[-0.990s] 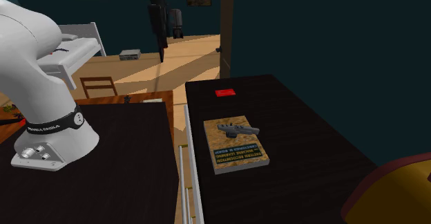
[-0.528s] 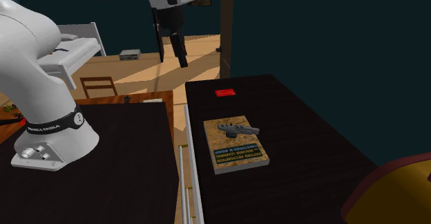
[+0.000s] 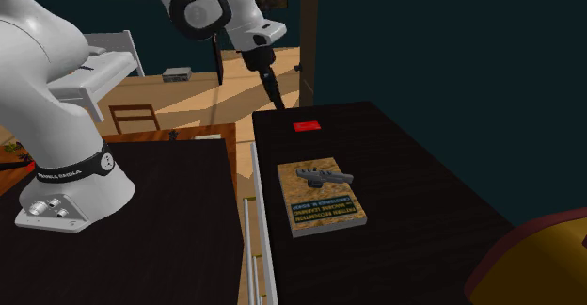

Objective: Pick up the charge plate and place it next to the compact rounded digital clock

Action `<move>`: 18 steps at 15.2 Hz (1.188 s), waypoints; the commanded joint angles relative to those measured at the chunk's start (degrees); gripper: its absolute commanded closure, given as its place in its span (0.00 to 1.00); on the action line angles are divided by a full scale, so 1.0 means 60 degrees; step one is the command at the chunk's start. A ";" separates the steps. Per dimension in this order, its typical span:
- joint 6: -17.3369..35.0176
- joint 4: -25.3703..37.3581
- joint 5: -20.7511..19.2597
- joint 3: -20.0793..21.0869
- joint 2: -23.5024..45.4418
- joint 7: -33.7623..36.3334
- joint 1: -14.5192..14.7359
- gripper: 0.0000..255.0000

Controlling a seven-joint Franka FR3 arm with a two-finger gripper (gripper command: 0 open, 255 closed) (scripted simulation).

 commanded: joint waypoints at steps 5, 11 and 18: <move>0.0775 0.2476 -1.3278 0.1915 0.3555 1.0892 -0.3290 0.00; -0.0447 0.4649 -1.7906 0.0798 0.5802 1.4924 -0.1584 0.00; -0.0869 0.5582 -1.8764 0.0608 0.7116 1.5289 -0.1391 0.00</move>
